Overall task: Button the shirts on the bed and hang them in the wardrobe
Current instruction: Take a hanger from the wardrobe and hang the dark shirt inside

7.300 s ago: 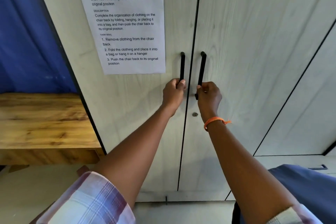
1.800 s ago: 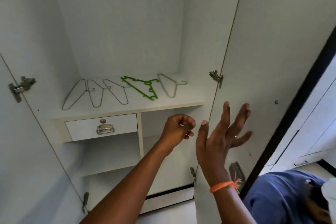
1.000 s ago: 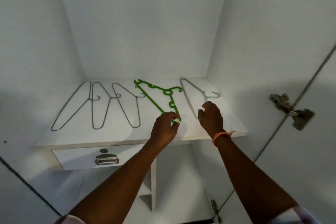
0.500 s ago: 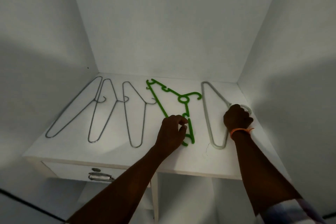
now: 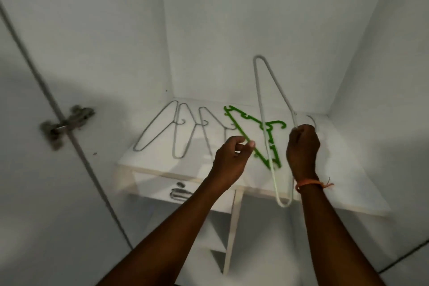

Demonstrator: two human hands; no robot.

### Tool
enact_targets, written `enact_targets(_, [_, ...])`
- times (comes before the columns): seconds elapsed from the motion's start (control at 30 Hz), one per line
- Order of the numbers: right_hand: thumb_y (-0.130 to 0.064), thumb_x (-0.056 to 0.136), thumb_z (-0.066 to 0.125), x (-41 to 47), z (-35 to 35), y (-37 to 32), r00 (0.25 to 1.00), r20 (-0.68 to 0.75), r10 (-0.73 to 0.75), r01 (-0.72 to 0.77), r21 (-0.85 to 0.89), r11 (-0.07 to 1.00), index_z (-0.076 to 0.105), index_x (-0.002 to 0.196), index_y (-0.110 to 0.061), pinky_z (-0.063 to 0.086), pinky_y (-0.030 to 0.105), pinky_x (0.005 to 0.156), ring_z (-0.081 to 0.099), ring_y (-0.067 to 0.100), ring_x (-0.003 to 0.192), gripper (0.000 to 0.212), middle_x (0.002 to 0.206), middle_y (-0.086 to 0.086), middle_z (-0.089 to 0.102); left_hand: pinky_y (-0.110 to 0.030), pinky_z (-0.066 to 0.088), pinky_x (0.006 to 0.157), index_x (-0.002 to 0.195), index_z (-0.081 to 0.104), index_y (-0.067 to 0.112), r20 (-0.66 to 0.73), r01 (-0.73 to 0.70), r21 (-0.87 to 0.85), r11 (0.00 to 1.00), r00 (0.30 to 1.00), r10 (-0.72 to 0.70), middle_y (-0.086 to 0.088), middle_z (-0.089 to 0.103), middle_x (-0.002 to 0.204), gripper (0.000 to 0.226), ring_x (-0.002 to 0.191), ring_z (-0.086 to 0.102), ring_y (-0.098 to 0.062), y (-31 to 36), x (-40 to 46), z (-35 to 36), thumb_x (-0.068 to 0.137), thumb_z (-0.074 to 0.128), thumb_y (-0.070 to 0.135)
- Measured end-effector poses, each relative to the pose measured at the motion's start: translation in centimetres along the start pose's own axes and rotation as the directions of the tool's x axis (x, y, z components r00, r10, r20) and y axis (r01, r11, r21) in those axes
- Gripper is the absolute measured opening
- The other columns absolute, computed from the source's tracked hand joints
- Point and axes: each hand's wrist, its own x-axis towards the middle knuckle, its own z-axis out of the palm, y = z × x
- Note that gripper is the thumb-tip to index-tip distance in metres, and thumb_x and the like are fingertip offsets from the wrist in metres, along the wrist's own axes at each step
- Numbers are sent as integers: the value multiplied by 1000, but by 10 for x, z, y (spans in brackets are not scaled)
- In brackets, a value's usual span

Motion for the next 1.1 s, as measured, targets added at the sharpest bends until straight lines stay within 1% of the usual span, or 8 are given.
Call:
enact_targets(0.17, [-20,100,54,-141,12,-113,995,87,-38,4,352,936,52,91,-15,40,30,67,55,19,72,10,80,5,59,-23,55,67,110,66,21,-162,-105,7,994,981,105,7,72,84,21,77,68,-6,10,-114,-77,90,69,21])
enact_targets(0.3, [-44,98,55,-245,18,-175,933,333,138,-314,561,766,51,89,-18,49,40,52,57,28,55,28,66,-6,55,-23,58,66,102,69,25,-318,-28,-41,999,948,13,6,74,78,18,69,73,-14,-5,-201,-137,91,67,10])
enact_targets(0.43, [-44,95,60,-310,19,-227,797,584,153,-551,601,579,53,92,-5,46,28,42,58,27,47,39,70,21,59,-14,55,72,118,68,23,-452,62,102,993,892,-9,14,73,86,29,79,72,-4,-22,-273,-183,90,70,17])
enact_targets(0.57, [-44,94,61,-357,13,-270,724,690,9,-609,633,479,50,94,-11,47,28,45,59,23,46,36,90,33,55,-32,60,75,86,75,17,-585,87,286,954,804,102,-5,75,99,5,78,71,-10,-16,-331,-218,88,71,21])
enact_targets(0.7, [-39,99,54,-387,-14,-317,655,746,-123,-683,654,325,49,92,-18,40,25,40,48,17,37,23,78,8,58,-41,58,73,89,74,6,-658,80,420,904,713,243,-16,73,94,18,82,71,-26,-2,-383,-230,87,72,23])
enact_targets(0.83, [-32,97,59,-417,-47,-350,545,787,-290,-756,610,235,53,91,-22,29,21,39,37,15,40,13,55,4,51,-28,61,74,105,73,10,-799,93,421,902,510,320,-3,75,94,33,80,73,-8,10,-443,-227,91,62,38])
enact_targets(0.97, [-25,97,63,-460,-75,-378,484,731,-480,-732,640,235,51,86,-24,33,22,43,40,17,42,16,52,-2,48,-48,59,60,90,72,12,-919,132,347,929,244,309,-8,72,75,37,67,71,-23,11,-502,-232,96,56,44])
enact_targets(1.1, [-32,95,61,-513,-102,-407,444,652,-615,-703,679,212,51,88,-25,38,29,47,44,22,46,14,55,-3,51,-36,60,64,92,73,10,-959,189,284,940,64,277,-2,73,75,37,67,72,-16,9,-560,-247,96,53,41])
